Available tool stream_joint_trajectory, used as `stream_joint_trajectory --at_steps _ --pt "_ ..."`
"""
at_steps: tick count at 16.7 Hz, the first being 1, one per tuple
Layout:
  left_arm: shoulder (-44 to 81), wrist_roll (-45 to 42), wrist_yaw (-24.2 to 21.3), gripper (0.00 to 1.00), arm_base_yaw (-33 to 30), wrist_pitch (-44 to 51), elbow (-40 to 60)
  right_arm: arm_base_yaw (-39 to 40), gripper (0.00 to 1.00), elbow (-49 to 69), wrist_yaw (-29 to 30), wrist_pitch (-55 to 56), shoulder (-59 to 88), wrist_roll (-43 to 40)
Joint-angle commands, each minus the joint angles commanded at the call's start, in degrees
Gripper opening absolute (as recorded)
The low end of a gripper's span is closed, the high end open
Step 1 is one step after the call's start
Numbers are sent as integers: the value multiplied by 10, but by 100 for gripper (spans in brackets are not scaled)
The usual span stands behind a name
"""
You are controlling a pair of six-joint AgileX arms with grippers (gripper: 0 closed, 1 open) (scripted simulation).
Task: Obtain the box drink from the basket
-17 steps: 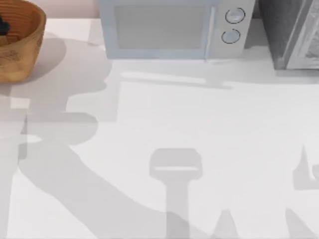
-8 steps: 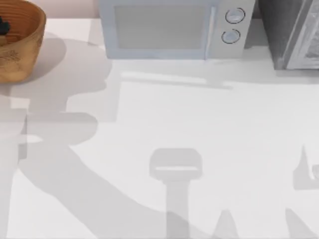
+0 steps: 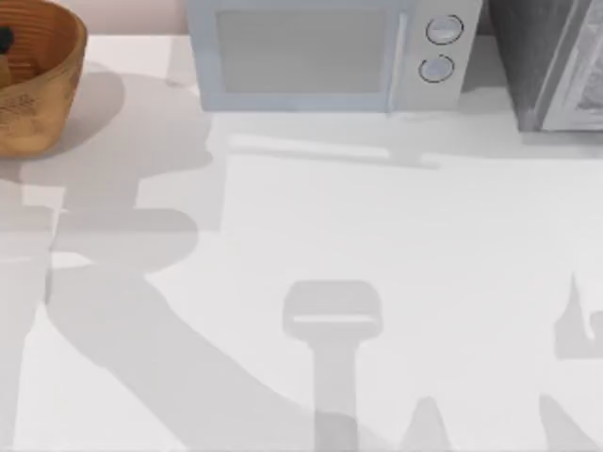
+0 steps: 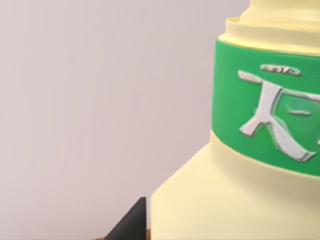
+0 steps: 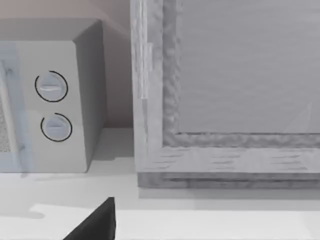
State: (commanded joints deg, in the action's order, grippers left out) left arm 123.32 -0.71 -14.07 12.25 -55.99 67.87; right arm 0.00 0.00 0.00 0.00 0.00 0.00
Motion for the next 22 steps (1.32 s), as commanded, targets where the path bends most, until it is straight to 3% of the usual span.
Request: stream_joint_trajectory --at_steps 11,18,22 --pt "-139 -1 3 0 -1 258 119 0 100 0 0 0 0 0" --pt "-147 -2 4 0 -1 269 119 0 100 0 0 0 0 0" --pt "-222 0 13 0 -10 290 60 0 100 0 0 0 0 0"
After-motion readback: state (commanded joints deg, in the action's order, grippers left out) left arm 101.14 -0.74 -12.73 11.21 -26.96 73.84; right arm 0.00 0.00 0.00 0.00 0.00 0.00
